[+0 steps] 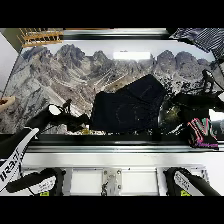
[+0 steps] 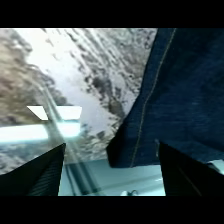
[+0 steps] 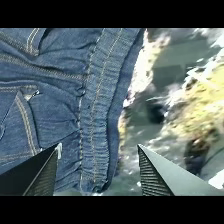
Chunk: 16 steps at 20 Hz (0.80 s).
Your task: Fold the clothes and pants, and hang the long-sleeved shirts on hangers.
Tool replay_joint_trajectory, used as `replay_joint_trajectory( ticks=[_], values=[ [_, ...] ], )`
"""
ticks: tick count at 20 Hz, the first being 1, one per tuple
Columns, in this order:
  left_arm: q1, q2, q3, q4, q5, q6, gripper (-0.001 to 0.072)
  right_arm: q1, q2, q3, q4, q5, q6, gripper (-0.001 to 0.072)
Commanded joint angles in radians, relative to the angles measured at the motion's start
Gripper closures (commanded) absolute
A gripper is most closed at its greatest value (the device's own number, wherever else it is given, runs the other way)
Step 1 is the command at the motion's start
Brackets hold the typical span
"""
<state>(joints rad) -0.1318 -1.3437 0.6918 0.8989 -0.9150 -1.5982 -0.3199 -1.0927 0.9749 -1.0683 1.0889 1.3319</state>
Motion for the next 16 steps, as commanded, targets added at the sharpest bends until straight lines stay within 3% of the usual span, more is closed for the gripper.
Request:
replay_joint_trajectory(
  ticks=[1, 4, 5, 6, 9, 16],
  values=[
    [-0.056, -0.042, -0.002, -0.098, 0.062, 0.014, 0.0104, -0.001, 0.012, -0.025, 0.018, 0.006, 0.000, 0.0195],
    [-0.126, -0.099, 0.069, -0.076, 0.060, 0.013, 0.0122, -0.002, 0.012, -0.034, 0.014, 0.027, 0.000, 0.0195],
    [-0.139, -0.116, 0.088, -0.068, 0.053, 0.013, 0.0443, -0.006, 0.012, -0.046, 0.013, 0.035, 0.000, 0.0195],
    [-0.146, -0.125, 0.105, -0.055, 0.043, 0.013, 0.0693, -0.010, 0.012, -0.068, 0.008, 0.045, 0.010, 0.0195],
    [-0.144, -0.103, 0.126, -0.052, 0.032, 0.026, 0.0700, -0.011, 0.012, -0.186, -0.008, 0.050, 0.125, 0.0192],
    [-0.143, -0.048, 0.057, -0.053, 0.056, 0.032, 0.0699, 0.006, -0.015, -0.493, 0.227, -0.181, 0.127, 0.0189]
  ],
)
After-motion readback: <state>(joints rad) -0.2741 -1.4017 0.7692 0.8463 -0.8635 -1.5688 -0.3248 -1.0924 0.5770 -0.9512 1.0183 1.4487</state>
